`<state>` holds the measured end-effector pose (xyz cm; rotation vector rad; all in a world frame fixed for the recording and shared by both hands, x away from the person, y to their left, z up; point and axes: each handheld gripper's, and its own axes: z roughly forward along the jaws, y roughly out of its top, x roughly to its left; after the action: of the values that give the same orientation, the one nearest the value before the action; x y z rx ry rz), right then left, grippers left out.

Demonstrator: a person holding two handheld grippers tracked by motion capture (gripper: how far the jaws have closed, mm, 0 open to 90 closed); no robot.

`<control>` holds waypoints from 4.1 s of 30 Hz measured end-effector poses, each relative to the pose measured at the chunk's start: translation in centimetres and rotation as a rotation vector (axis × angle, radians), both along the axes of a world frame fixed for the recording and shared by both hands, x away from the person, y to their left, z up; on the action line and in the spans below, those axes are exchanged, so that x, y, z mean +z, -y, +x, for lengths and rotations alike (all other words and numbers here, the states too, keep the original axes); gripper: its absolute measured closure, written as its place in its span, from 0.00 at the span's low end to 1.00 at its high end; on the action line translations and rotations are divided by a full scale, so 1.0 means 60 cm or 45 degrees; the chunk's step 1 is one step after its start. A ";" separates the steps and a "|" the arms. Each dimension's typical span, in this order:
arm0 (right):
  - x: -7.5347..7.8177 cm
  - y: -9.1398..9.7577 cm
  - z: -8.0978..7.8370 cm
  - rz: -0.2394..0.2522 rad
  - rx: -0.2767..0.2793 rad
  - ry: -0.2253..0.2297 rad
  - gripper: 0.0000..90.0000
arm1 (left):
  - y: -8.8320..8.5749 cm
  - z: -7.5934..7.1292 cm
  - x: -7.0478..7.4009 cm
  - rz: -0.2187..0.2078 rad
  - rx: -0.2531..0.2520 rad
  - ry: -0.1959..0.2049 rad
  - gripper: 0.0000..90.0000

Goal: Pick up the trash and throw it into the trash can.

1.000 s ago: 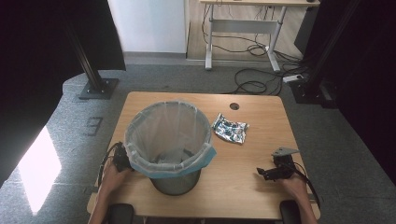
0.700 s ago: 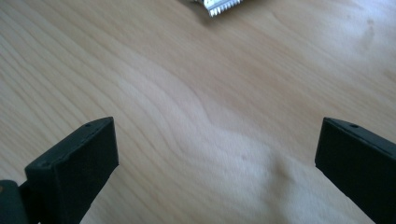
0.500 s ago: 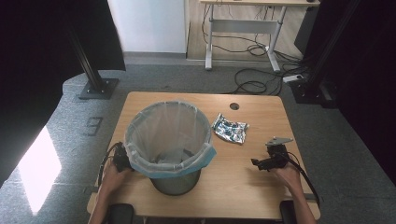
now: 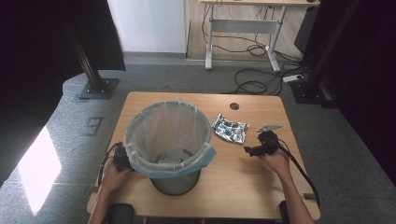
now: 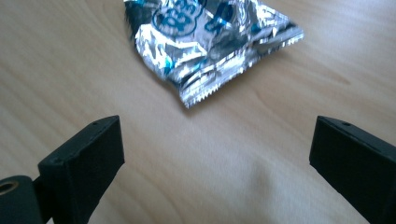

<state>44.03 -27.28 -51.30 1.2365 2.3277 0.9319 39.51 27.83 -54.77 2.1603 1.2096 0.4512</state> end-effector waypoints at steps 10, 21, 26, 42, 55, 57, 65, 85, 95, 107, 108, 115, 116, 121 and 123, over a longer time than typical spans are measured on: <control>0.010 -0.042 0.069 -0.062 -0.071 -0.030 0.06 | 0.000 0.000 0.000 0.000 0.001 -0.001 0.00; -0.010 -0.076 0.134 -0.124 -0.169 -0.060 0.19 | 0.000 0.000 0.000 0.001 0.000 -0.001 0.00; -0.036 -0.075 0.141 -0.111 -0.185 -0.128 0.34 | 0.000 0.000 0.000 0.000 -0.005 -0.003 0.00; -0.029 -0.072 0.133 -0.046 -0.160 -0.160 0.94 | 0.002 0.001 0.000 -0.002 -0.008 -0.002 0.00; 0.055 -0.049 0.110 -0.084 -0.083 -0.126 0.95 | 0.002 0.001 0.000 -0.001 -0.008 -0.003 0.00; 0.068 -0.047 0.105 -0.085 -0.078 -0.108 0.95 | 0.002 0.001 0.000 -0.001 -0.008 -0.002 0.00; 0.122 -0.043 0.090 -0.092 -0.046 -0.059 0.95 | 0.002 0.001 0.000 -0.002 -0.005 -0.002 0.00; 0.240 -0.045 0.064 -0.023 0.043 -0.036 0.94 | 0.003 0.000 -0.001 -0.001 0.004 0.008 0.00; 0.304 -0.056 0.052 0.020 0.091 -0.016 0.94 | 0.003 0.000 -0.001 -0.001 0.004 0.008 0.00; 0.382 -0.068 0.043 0.078 0.131 0.014 0.94 | 0.003 0.000 0.000 -0.001 -0.001 -0.002 0.00; 0.388 -0.069 0.043 0.083 0.135 0.022 0.94 | 0.003 0.000 0.000 -0.001 -0.002 -0.002 0.00; 0.435 -0.083 0.032 0.103 0.167 0.057 0.94 | 0.003 0.000 0.000 -0.001 -0.001 -0.003 0.00; 0.442 -0.086 0.030 0.106 0.177 0.066 0.94 | 0.003 0.000 0.000 -0.001 -0.001 -0.002 0.00; 0.475 -0.100 0.017 0.111 0.211 0.097 0.94 | 0.003 0.000 0.000 0.000 0.002 0.001 0.00; 0.487 -0.107 0.012 0.118 0.225 0.107 0.94 | 0.003 0.000 0.000 -0.001 -0.001 -0.002 0.00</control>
<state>44.72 -20.86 -22.08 1.0164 2.3803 1.1392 39.51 27.64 -54.76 2.1609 1.2099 0.4492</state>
